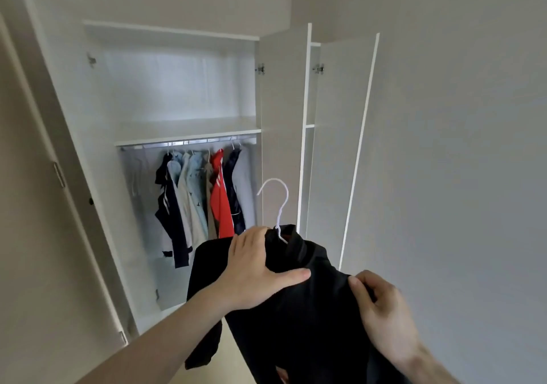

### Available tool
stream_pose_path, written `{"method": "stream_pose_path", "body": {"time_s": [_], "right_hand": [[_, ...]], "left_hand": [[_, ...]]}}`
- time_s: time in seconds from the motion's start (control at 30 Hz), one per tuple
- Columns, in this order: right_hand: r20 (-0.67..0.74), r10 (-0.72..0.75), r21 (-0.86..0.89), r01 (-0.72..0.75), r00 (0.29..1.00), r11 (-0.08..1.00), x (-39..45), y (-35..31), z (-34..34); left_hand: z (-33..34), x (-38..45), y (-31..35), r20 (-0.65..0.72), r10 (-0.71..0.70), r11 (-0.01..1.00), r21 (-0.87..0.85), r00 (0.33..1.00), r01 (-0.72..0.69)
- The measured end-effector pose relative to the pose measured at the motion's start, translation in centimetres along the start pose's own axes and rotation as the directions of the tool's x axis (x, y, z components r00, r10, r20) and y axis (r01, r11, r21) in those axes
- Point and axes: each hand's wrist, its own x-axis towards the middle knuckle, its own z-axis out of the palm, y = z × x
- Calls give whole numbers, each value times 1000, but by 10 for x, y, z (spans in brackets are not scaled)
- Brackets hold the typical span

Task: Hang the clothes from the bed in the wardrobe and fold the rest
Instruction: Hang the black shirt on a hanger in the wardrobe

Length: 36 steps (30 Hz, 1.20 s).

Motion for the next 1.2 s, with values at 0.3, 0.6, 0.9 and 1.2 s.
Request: {"method": "stream_pose_path", "body": {"time_s": [0.3, 0.6, 0.9, 1.2], "right_hand": [[199, -61, 84, 45, 978, 995, 82, -25, 100], [606, -95, 206, -41, 790, 978, 186, -40, 173], [603, -109, 361, -149, 790, 920, 300, -37, 256], [708, -178, 407, -190, 683, 893, 384, -40, 355]], "left_hand": [[-36, 82, -99, -240, -36, 999, 18, 970, 42], [-44, 168, -188, -257, -114, 994, -28, 960, 110], [-49, 256, -254, -285, -351, 928, 26, 892, 373], [-64, 251, -325, -447, -530, 832, -111, 720, 544]]}}
